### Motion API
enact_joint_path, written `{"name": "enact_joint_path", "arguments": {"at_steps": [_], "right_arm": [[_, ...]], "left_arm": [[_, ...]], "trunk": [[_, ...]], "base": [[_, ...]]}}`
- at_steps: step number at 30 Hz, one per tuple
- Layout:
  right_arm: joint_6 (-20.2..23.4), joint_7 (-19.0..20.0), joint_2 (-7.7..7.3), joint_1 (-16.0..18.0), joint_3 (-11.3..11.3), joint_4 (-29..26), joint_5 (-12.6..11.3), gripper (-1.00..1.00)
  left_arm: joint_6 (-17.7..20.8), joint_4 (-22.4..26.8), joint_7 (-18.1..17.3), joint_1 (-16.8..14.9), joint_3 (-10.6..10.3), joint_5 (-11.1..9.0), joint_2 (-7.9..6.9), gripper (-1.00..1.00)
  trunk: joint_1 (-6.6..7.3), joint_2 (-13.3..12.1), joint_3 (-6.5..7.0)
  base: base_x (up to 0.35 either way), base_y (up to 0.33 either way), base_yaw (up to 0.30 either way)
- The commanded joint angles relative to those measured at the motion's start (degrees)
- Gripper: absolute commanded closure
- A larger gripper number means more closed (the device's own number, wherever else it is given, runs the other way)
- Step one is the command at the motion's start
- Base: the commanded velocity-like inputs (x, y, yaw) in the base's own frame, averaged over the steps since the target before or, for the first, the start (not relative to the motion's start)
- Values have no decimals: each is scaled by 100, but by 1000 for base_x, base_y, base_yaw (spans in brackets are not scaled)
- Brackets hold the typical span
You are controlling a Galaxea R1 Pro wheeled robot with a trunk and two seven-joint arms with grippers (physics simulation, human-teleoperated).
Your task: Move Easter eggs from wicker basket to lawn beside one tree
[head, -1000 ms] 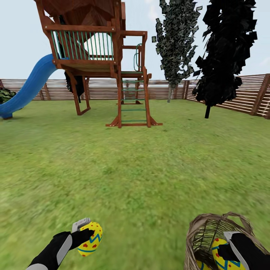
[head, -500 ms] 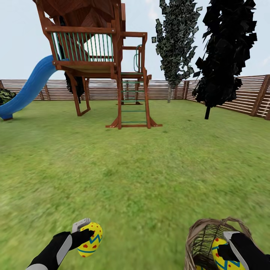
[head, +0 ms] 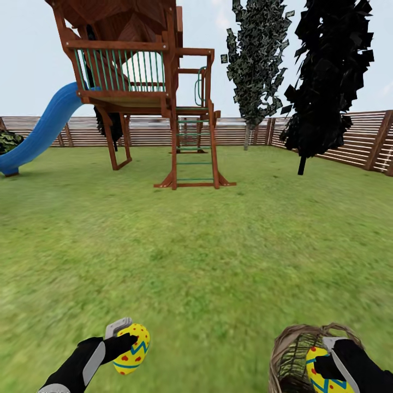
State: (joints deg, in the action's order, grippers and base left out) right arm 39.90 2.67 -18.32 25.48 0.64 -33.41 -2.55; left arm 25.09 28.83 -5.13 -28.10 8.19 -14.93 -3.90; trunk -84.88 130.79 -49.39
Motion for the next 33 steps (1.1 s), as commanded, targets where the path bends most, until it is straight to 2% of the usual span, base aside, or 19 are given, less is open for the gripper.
{"name": "enact_joint_path", "arguments": {"at_steps": [1, 7, 10, 13, 17, 21, 29, 33], "right_arm": [[26, 5, -4, 1, 5, -8, -26, 100], [26, 5, -3, 1, 6, -7, -26, 100], [26, 5, 1, 1, 7, -7, -26, 100], [26, 5, 3, 1, 7, -5, -26, 100], [26, 5, 4, 1, 8, -5, -26, 100], [26, 5, 4, 1, 9, -7, -27, 100], [26, 8, 19, 1, 15, -3, -26, 100], [26, 15, 23, 1, 15, -5, -27, 100]], "left_arm": [[40, 7, -32, 3, 28, -10, 3, 100], [47, 5, -46, 5, 25, -10, 12, 100], [50, -6, -42, 0, 25, -10, 89, 100], [209, -9, -33, 4, 25, -10, 93, 100], [241, -9, -32, 6, 24, -10, 93, 100], [219, -16, -63, 3, 32, -17, 76, 100], [212, -18, -67, 6, 33, -19, 91, 100], [230, -21, -50, 4, 25, -19, 136, 100]], "trunk": [[24, -39, 12], [155, -280, 120], [221, -400, 174], [287, -520, 228], [375, -681, 300], [375, -681, 300], [375, -681, 300], [463, -841, 371]], "base": [[0, 0, 0], [0, 0, 0], [0, 0, 0], [0, 0, 0], [0, 0, 0], [-81, 0, 0], [-319, -48, 0], [-29, -3, 0]]}}
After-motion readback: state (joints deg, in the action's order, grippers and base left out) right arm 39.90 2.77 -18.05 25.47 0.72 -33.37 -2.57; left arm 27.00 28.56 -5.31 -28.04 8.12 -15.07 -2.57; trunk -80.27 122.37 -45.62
